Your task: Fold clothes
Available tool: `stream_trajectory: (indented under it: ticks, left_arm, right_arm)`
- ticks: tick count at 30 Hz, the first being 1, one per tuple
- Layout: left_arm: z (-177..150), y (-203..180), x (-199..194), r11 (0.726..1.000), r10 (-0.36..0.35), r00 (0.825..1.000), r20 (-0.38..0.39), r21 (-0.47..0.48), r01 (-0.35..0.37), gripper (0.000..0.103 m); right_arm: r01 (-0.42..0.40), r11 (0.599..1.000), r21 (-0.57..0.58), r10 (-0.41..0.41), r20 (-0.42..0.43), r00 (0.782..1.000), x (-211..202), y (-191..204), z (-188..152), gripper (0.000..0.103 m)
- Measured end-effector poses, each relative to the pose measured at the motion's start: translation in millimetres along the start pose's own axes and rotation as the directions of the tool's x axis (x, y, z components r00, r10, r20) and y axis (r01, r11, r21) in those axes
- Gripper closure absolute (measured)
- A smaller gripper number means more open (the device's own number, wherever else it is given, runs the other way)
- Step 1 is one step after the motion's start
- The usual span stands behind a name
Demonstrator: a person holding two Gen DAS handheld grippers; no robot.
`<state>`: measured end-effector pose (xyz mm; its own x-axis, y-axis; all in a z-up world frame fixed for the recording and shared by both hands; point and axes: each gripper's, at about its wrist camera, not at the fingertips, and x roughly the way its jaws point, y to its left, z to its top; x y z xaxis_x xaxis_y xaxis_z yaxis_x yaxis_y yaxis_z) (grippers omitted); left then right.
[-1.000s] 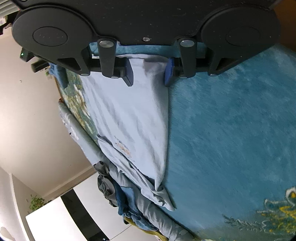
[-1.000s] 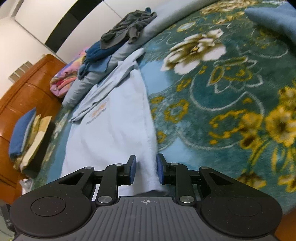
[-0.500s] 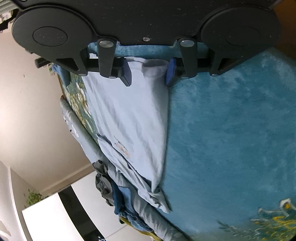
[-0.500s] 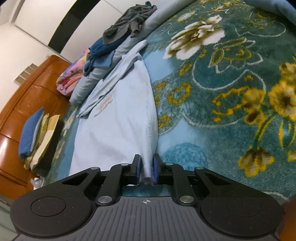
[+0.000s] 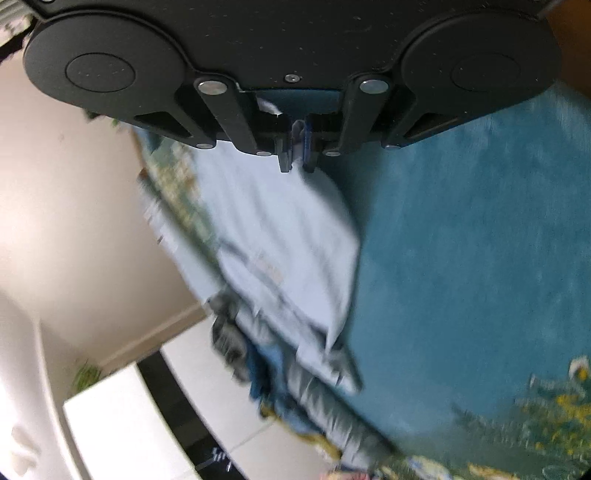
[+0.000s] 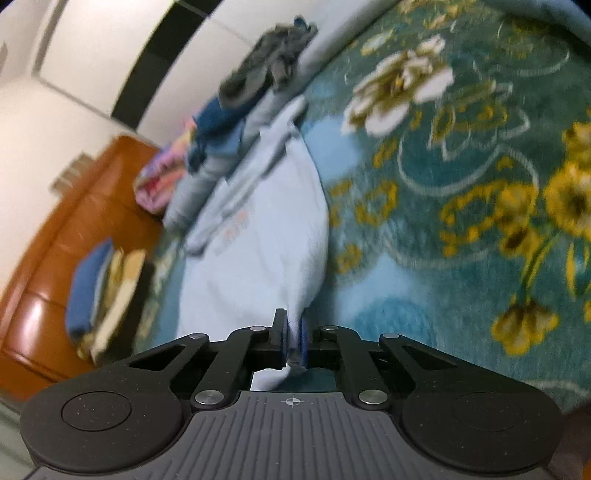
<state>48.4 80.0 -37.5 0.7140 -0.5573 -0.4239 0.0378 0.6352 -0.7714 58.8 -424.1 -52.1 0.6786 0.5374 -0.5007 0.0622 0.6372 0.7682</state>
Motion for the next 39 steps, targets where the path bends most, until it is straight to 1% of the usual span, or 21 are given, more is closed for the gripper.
stream_trajectory:
  ticks: [6, 10, 15, 17, 20, 23, 28, 34, 39]
  left_arm:
    - [38.7, -17.1, 11.0, 0.998, -0.048, 0.997, 0.057, 0.053, 0.045, 0.101]
    - [70.6, -30.4, 31.9, 0.995, -0.055, 0.996, 0.075, 0.085, 0.048, 0.101]
    - [124.8, -52.3, 64.7, 0.985, -0.029, 0.998, 0.060, 0.173, 0.018, 0.101]
    - [146.9, -60.6, 79.8, 0.979, -0.022, 0.998, 0.065, 0.204, 0.008, 0.101]
    - [179.0, -68.5, 110.4, 0.974, -0.001, 0.997, 0.079, 0.224, -0.017, 0.101]
    - [207.7, -69.5, 146.1, 0.969, 0.039, 0.996, 0.084, 0.239, -0.058, 0.101]
    - [246.6, -56.6, 204.0, 0.970, 0.107, 0.990, 0.090, 0.211, -0.124, 0.101]
    - [274.6, -34.6, 256.9, 0.958, 0.200, 0.976, 0.090, 0.193, -0.214, 0.101]
    - [287.9, -14.2, 290.6, 0.946, 0.270, 0.960, 0.077, 0.162, -0.280, 0.101]
  right_arm:
    - [-0.117, 0.993, 0.014, 0.116, 0.055, 0.992, 2.3, 15.5, 32.6, 0.098]
    - [-0.144, 0.990, -0.006, 0.144, 0.068, 0.987, 19.1, 29.7, 62.0, 0.098]
    - [-0.152, 0.988, -0.037, 0.154, 0.085, 0.984, 51.3, 47.2, 108.5, 0.098]
    - [-0.147, 0.988, -0.048, 0.151, 0.096, 0.984, 67.9, 54.0, 129.7, 0.098]
    - [-0.134, 0.989, -0.061, 0.141, 0.112, 0.984, 94.4, 62.2, 159.4, 0.098]
    - [-0.112, 0.991, -0.073, 0.120, 0.119, 0.986, 128.3, 67.8, 190.6, 0.098]
    - [-0.070, 0.995, -0.073, 0.078, 0.111, 0.991, 185.7, 69.4, 234.3, 0.098]
    - [0.013, 0.995, -0.100, -0.007, 0.060, 0.998, 256.1, 68.5, 270.0, 0.098]
    - [0.087, 0.991, -0.101, -0.086, 0.015, 0.996, 299.9, 63.3, 285.2, 0.098]
